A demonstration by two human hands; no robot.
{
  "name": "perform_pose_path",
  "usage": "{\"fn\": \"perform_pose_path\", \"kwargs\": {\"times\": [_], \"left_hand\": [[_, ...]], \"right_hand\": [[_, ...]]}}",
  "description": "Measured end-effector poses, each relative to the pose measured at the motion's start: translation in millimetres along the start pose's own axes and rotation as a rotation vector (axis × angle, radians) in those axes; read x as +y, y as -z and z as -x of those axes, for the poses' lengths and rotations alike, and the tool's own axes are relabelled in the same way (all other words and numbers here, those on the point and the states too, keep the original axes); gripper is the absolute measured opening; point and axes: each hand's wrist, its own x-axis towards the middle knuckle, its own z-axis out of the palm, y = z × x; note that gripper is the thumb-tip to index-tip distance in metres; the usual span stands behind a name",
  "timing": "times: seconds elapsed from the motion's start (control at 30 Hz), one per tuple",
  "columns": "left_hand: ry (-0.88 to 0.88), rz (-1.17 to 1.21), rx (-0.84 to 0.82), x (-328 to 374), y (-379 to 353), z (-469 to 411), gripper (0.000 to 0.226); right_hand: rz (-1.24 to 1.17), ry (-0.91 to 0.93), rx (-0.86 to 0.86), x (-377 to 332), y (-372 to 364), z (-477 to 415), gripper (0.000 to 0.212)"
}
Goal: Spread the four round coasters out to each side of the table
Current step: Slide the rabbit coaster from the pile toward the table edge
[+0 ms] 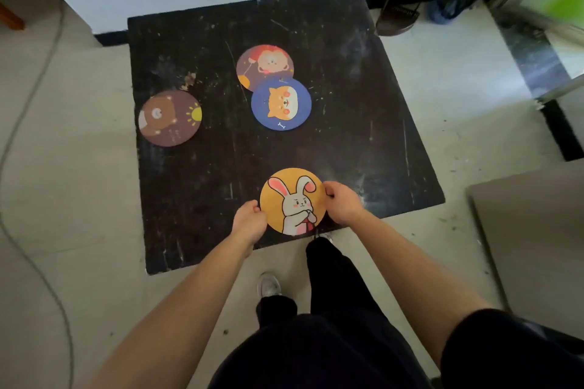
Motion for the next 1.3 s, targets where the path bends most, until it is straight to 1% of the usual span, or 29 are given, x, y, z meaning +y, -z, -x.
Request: {"fn": "perform_pose_path", "kwargs": {"times": [0.07, 0.1, 0.13, 0.2, 0.27, 0.37, 0.53, 0.7, 0.77, 0.83, 0.87, 0.9, 0.97, 1.0, 1.17, 1.3], "left_hand": [[0.017, 0.015, -0.002, -1, -2, -2, 0.035], [0.027, 0.028, -0.010, -1, -2, -4, 0.036], [0.034, 0.044, -0.022, 0, -2, -6, 0.036], [0.044, 0.085, -0.052, 2, -2, -9, 0.027], [0.049, 0.126, -0.081, 1, -2, -11, 0.019], [0.036, 0.177, -0.129, -3, -5, -12, 0.025], [0.012, 0.185, -0.155, -6, -6, -12, 0.031], [0.010, 0.108, -0.164, -2, -3, -14, 0.026], [-0.027, -0.030, -0.125, 4, -2, -12, 0.027], [-0.116, -0.306, -0.012, 10, 2, -9, 0.042], [-0.180, -0.412, 0.042, 14, 4, -6, 0.049], [-0.250, -0.467, 0.081, 20, 7, -4, 0.053], [-0.353, -0.495, 0.122, 34, 14, 1, 0.055], [-0.377, -0.502, 0.131, 42, 17, 3, 0.056], [-0.482, -0.450, 0.209, 83, 38, 12, 0.057], [-0.534, -0.395, 0.239, 104, 42, 18, 0.058]], "right_hand": [[-0.004, -0.003, -0.005, 3, -2, 0, 0.028], [-0.017, -0.004, 0.004, 4, -3, 1, 0.026], [-0.037, -0.001, 0.016, 5, -3, 1, 0.023], [-0.074, 0.012, 0.031, 6, -4, 3, 0.021], [-0.060, 0.034, 0.018, 6, -6, 7, 0.028], [-0.008, 0.054, 0.028, 6, -8, 10, 0.038], [0.011, 0.036, 0.035, 6, -9, 10, 0.042], [0.040, 0.058, 0.005, 7, -7, 12, 0.043], [0.035, 0.076, 0.004, 5, -3, 12, 0.040], [0.085, 0.078, 0.038, 3, 4, 12, 0.044], [0.121, 0.075, 0.065, 1, 9, 12, 0.047], [0.153, 0.076, 0.095, -1, 16, 12, 0.051], [0.196, 0.094, 0.174, -7, 31, 14, 0.055], [0.207, 0.100, 0.204, -10, 40, 15, 0.056], [0.191, 0.095, 0.324, -35, 85, 17, 0.059], [0.168, 0.096, 0.404, -45, 104, 26, 0.061]]}}
